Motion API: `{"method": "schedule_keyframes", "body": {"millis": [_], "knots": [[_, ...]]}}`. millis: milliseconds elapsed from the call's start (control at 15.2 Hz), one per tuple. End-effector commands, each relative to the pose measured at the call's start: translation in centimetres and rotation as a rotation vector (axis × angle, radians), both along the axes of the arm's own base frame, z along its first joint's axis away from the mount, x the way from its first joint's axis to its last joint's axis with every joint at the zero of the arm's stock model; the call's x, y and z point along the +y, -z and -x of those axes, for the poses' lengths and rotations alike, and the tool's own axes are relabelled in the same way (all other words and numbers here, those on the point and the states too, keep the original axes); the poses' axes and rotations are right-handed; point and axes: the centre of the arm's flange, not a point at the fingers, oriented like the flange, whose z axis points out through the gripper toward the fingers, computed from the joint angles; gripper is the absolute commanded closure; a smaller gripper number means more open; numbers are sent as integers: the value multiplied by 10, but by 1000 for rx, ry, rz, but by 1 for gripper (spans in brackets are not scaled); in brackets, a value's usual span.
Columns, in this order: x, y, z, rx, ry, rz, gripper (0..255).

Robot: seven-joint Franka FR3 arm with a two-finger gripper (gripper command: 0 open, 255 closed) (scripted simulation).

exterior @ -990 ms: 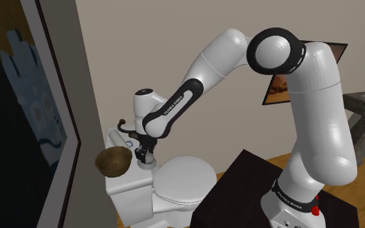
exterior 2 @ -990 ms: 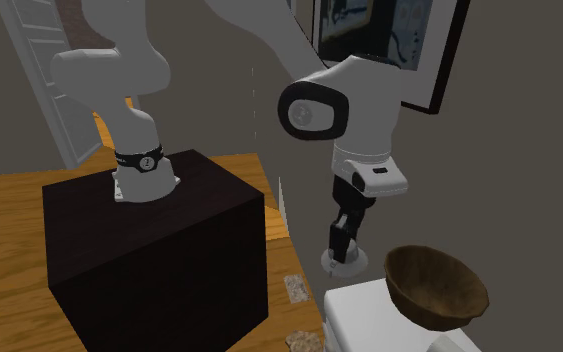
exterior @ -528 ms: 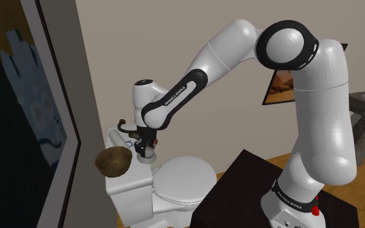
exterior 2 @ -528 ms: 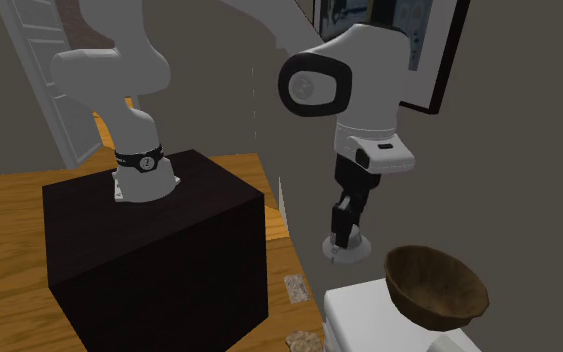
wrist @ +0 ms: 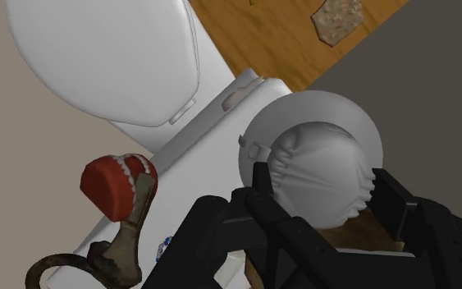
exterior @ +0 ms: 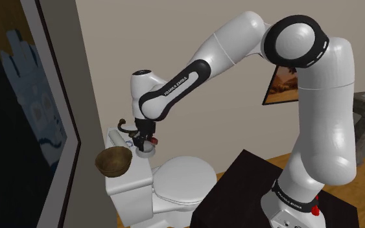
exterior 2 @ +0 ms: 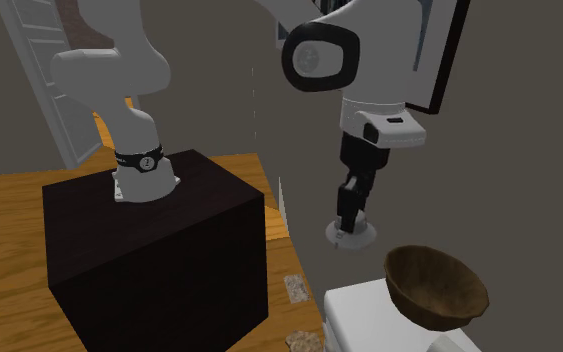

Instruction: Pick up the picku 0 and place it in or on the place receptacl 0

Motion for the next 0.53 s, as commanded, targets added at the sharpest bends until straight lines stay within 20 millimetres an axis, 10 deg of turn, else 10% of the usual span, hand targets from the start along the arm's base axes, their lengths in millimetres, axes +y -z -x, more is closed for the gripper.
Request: {"method": "schedule_keyframes", "body": {"millis": [0, 462], "knots": [[12, -5, -15, 0, 0, 0, 255], [65, -16, -90, 0, 0, 0, 255]]}}
